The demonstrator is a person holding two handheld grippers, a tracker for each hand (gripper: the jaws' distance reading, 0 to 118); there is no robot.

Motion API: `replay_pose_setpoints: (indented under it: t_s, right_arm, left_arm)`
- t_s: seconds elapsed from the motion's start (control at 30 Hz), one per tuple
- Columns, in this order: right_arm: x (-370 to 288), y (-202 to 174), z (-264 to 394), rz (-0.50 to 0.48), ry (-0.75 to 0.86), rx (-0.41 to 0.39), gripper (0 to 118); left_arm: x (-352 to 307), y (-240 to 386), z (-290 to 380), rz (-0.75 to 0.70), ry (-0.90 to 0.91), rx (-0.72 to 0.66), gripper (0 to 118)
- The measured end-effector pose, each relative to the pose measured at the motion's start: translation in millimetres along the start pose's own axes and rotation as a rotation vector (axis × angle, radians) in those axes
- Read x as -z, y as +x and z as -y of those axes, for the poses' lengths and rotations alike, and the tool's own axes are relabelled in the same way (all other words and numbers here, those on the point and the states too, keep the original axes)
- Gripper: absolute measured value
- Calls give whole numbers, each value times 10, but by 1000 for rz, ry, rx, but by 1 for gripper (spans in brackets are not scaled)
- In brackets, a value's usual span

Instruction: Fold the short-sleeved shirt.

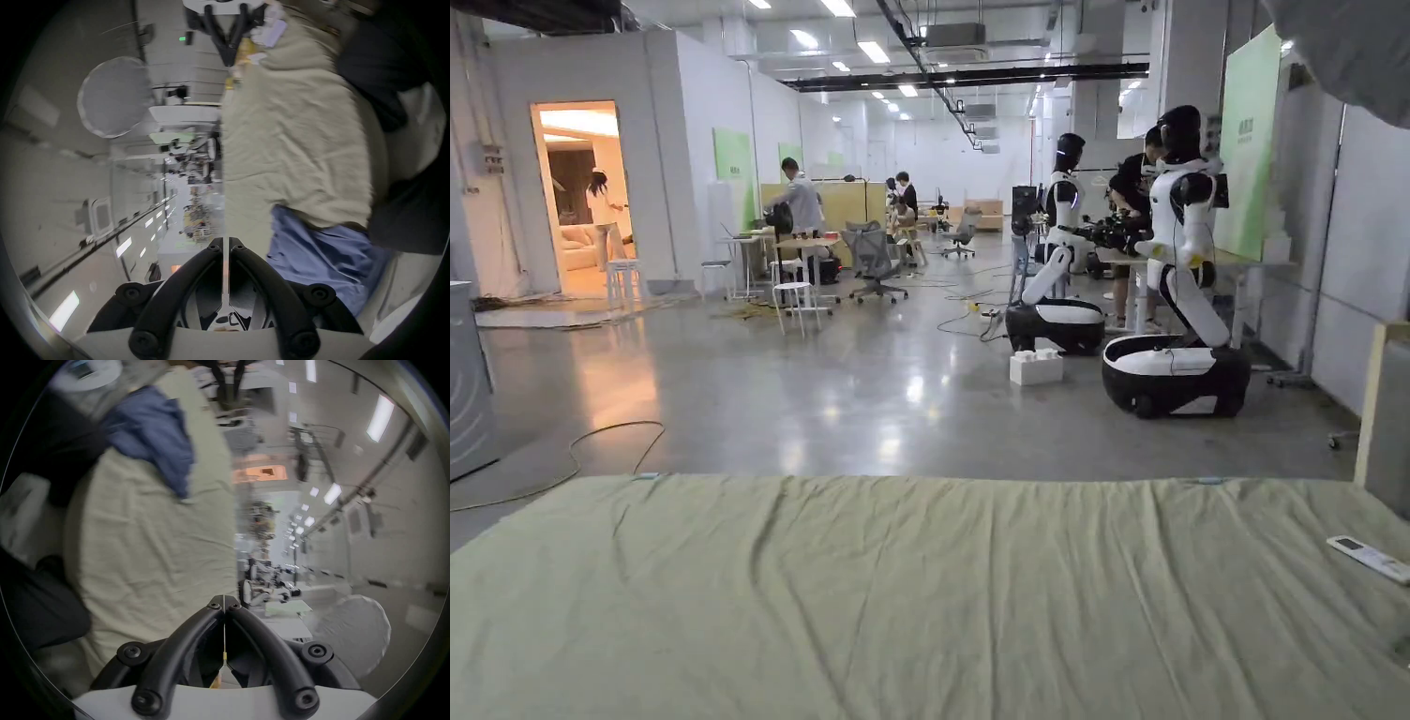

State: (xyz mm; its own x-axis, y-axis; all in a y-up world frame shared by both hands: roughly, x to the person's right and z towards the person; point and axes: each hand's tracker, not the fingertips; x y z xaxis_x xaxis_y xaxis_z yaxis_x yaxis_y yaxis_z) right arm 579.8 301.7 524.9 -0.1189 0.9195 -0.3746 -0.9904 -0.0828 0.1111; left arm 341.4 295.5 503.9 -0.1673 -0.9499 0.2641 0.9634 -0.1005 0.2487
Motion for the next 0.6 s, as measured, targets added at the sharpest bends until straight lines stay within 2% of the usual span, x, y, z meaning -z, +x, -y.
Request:
replay_pose_setpoints:
  t_s: [0.07,0.13,0.2,0.23,0.3,0.37,0.4,0.43,0.47,0.5,0.53,0.57,0.6]
  right_arm:
    - [29,-124,-28,-41,17,-5,1]
    - [10,-103,-28,0,39,35,1]
    - [-23,148,-1,26,33,224,1]
    - [-59,311,54,57,46,365,1]
    - [-161,627,227,156,69,707,1]
    - [-341,798,522,289,168,1088,1]
    - [-442,821,666,397,216,1327,1]
    - [-495,795,771,447,179,1532,1]
    - [-544,773,876,473,198,1658,1]
    - [-555,727,982,440,217,1776,1]
    - [-519,618,1024,365,164,1936,1]
    - [-546,650,1046,416,180,1855,1]
    - [-527,617,1052,361,155,1875,1]
  left_arm:
    - [46,126,63,31,29,2,3]
    - [56,18,71,7,14,-106,3]
    - [11,-339,83,-50,18,-343,3]
    - [-20,-542,125,-86,6,-516,3]
    - [-130,-887,297,-150,24,-889,3]
    - [-257,-1128,516,-173,61,-1265,3]
    - [-323,-1117,641,-185,93,-1468,3]
    - [-371,-1081,757,-187,135,-1650,3]
    - [-408,-1040,885,-180,178,-1815,3]
    - [-403,-989,943,-106,240,-1796,3]
    - [-405,-955,950,-105,222,-1791,3]
    - [-429,-937,903,-130,190,-1766,3]
    - [-445,-936,896,-151,168,-1718,3]
